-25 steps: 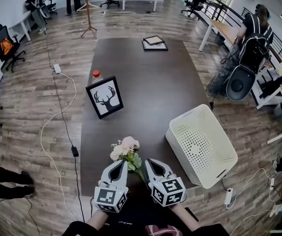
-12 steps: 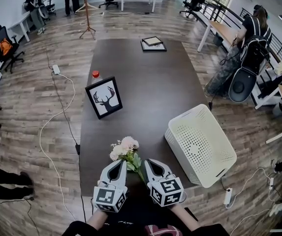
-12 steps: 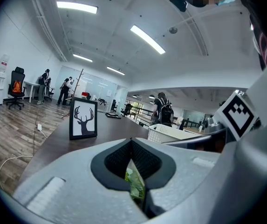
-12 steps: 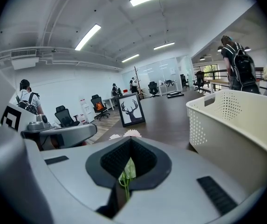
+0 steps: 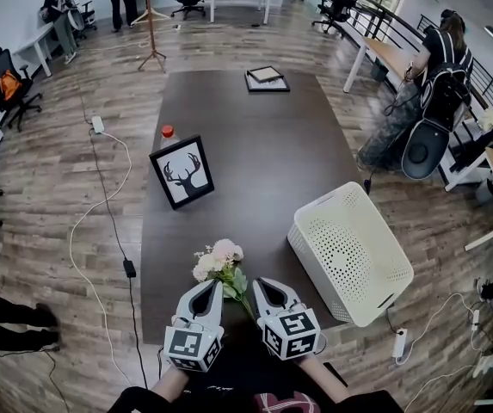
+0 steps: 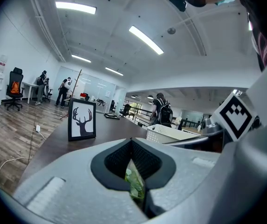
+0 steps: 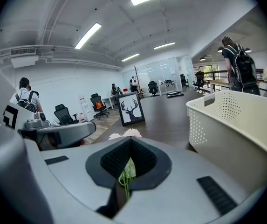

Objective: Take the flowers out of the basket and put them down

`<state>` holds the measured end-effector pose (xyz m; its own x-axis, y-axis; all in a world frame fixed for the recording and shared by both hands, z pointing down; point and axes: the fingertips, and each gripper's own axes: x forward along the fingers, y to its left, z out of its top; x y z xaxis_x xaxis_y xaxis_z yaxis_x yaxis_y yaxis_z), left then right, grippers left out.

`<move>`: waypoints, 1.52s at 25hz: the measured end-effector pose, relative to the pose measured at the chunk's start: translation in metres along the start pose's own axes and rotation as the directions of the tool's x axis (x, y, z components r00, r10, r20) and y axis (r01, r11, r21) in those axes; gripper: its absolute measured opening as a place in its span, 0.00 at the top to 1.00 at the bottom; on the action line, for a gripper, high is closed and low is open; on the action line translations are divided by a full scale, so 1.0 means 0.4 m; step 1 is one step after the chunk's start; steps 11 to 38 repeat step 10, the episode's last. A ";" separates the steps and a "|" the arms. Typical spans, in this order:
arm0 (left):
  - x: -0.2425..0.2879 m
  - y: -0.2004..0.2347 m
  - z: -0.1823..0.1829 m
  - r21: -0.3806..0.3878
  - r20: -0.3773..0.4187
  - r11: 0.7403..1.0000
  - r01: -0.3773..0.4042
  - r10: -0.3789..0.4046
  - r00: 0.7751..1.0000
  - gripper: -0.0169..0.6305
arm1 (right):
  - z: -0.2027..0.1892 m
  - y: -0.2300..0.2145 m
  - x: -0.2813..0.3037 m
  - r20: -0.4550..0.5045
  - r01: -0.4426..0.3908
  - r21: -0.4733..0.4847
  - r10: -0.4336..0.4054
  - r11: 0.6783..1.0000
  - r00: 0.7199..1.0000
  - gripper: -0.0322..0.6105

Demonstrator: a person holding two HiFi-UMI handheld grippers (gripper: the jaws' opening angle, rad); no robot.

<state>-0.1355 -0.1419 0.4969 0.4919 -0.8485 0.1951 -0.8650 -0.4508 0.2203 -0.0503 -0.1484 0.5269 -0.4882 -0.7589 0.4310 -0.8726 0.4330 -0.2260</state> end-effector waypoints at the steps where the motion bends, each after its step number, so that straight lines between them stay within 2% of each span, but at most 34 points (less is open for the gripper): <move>1: 0.000 0.000 0.000 0.001 0.001 1.000 0.001 -0.001 1.000 0.96 | 0.000 0.000 0.000 -0.001 0.000 -0.001 0.000 1.000 1.000 0.94; 38: -0.007 0.010 -0.001 -0.004 0.005 1.000 -0.004 0.004 1.000 0.96 | -0.006 0.012 0.005 -0.010 -0.003 -0.019 0.003 1.000 1.000 0.94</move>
